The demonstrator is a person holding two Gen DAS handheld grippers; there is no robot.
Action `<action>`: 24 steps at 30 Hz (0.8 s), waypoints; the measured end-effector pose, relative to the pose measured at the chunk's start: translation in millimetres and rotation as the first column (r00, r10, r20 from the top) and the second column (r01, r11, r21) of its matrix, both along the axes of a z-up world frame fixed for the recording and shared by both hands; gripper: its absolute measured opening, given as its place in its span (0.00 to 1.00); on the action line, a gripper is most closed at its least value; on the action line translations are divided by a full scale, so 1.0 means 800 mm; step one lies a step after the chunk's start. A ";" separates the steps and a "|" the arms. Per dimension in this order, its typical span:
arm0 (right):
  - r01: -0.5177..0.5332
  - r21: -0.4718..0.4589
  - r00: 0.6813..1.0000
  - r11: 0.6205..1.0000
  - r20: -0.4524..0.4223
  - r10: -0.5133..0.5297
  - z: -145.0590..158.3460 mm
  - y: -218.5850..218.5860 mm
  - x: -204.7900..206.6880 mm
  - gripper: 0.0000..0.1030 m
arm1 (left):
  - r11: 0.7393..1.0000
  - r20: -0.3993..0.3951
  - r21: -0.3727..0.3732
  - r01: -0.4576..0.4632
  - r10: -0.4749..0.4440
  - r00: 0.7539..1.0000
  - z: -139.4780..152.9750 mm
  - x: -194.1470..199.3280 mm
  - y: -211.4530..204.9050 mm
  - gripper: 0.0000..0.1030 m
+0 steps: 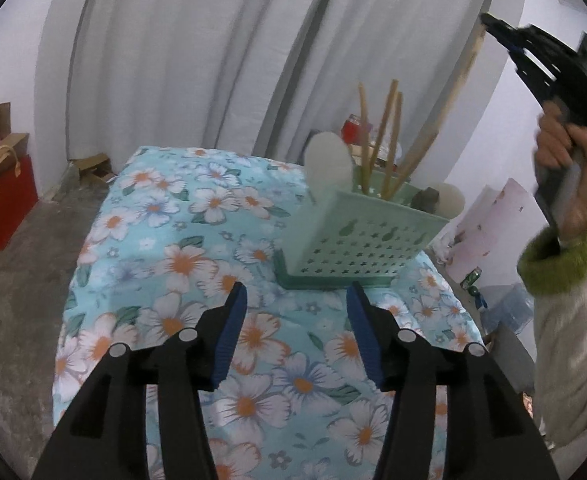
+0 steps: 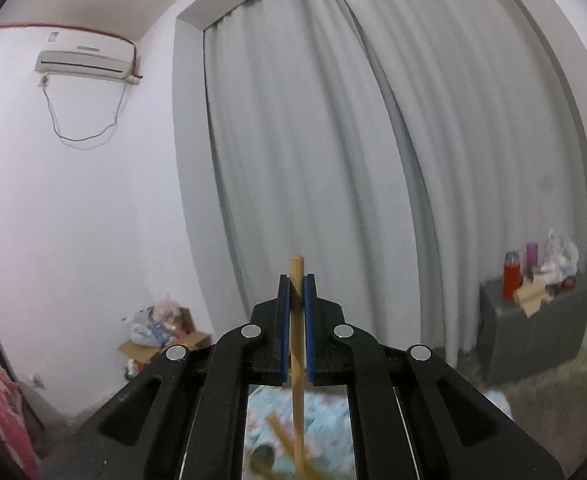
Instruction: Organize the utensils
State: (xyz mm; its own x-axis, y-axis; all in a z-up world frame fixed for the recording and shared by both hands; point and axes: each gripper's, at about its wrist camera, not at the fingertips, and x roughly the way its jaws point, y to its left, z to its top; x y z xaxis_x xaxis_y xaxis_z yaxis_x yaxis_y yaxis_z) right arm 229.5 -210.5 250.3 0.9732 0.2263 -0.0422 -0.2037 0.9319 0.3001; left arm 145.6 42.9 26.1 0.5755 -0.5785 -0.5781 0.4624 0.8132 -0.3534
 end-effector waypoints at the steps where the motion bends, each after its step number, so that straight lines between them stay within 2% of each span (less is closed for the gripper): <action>1: 0.015 -0.012 1.000 1.000 0.003 -0.015 0.000 0.001 0.011 0.05 | 1.000 0.004 0.001 -0.007 0.007 1.000 0.000 -0.001 0.005 0.50; 6: 0.056 -0.048 0.998 0.997 -0.035 -0.058 -0.015 0.003 0.042 0.05 | 0.999 -0.005 0.005 -0.032 0.032 0.999 -0.004 0.001 0.022 0.51; 10: 0.086 -0.103 0.995 0.991 -0.040 -0.091 -0.028 0.010 0.037 0.05 | 0.999 -0.014 0.006 -0.042 0.042 0.999 -0.008 0.007 0.028 0.51; 17: 0.097 -0.107 0.995 0.990 -0.008 -0.098 -0.021 0.007 0.024 0.05 | 1.000 -0.005 0.012 -0.024 0.024 1.000 -0.005 0.006 0.018 0.51; 24: 0.060 -0.080 0.998 0.995 0.012 -0.059 -0.016 0.000 0.021 0.05 | 1.000 -0.010 0.016 -0.013 0.013 1.000 -0.005 0.004 0.006 0.51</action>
